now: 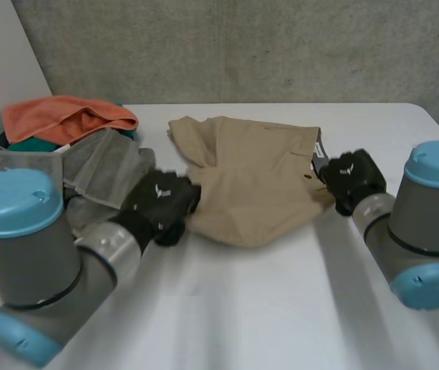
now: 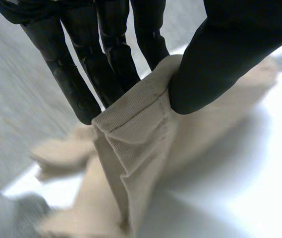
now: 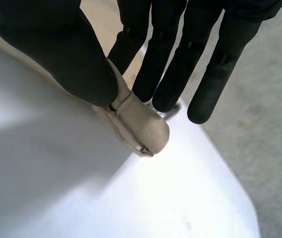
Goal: Fold the laundry.
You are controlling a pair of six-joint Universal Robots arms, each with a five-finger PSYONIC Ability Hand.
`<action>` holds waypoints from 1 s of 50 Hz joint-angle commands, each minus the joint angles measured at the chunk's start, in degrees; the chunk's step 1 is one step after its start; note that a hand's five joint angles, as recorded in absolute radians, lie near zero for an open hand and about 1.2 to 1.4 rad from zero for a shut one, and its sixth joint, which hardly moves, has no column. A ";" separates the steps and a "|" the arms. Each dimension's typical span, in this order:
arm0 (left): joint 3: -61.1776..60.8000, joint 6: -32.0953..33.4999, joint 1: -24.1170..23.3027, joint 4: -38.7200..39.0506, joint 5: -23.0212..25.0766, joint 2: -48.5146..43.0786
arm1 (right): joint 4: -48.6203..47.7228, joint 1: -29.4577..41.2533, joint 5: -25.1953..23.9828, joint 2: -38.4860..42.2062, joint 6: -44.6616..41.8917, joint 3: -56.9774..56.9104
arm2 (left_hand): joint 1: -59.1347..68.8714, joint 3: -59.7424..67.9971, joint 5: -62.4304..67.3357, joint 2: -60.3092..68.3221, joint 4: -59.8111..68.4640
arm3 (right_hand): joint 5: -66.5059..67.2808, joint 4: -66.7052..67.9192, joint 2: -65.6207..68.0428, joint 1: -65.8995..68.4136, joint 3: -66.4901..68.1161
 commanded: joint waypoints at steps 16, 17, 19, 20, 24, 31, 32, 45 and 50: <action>-4.45 1.08 -13.93 -42.21 0.75 10.64 | 32.70 -1.16 1.18 -25.83 -20.83 21.02 | 14.08 11.42 12.81 11.26 11.15 | 12.35 11.22 12.22 15.03 11.59; -4.19 1.08 -14.64 -42.39 0.66 10.82 | 32.88 -1.16 1.00 -26.54 -20.83 21.28 | 14.08 11.42 12.81 11.26 11.15 | 12.35 11.22 12.22 15.03 11.59; -3.58 1.08 -15.43 -42.30 0.31 11.17 | 32.97 -1.25 0.48 -27.77 -20.65 21.63 | 14.08 11.42 12.81 11.26 11.15 | 12.35 11.22 12.22 15.03 11.59; -2.61 1.17 -15.44 -42.04 0.31 11.17 | 32.97 -1.34 0.39 -27.95 -20.65 21.72 | 14.08 11.42 12.81 11.26 11.15 | 12.35 11.22 12.22 15.03 11.59; 0.90 2.14 -12.81 -40.55 -0.04 10.29 | 32.62 -2.21 0.21 -27.95 -20.83 21.29 | 14.08 11.42 12.81 11.26 11.15 | 12.35 11.22 12.22 15.03 11.59; 9.77 8.98 -5.60 -25.48 -0.04 2.40 | 21.03 -2.92 -1.20 -24.09 -17.58 15.31 | 14.08 11.42 12.81 11.26 11.15 | 12.35 11.22 12.22 15.03 11.59; 10.92 9.43 -5.07 -22.91 0.05 1.08 | 16.84 -2.83 -1.20 -20.86 -15.31 13.31 | 14.08 11.42 12.81 11.26 11.15 | 12.35 11.22 12.22 15.03 11.59; 30.69 12.86 1.00 15.17 0.84 -26.61 | -2.53 -1.95 0.29 4.29 -5.71 -6.83 | 14.08 11.42 12.81 11.26 11.15 | 12.35 11.22 12.22 15.03 11.59; 38.43 12.86 1.61 17.29 0.84 -34.08 | -12.72 -1.95 1.62 12.38 -4.39 -13.34 | 14.08 11.42 12.81 11.26 11.15 | 12.35 11.22 12.22 15.03 11.59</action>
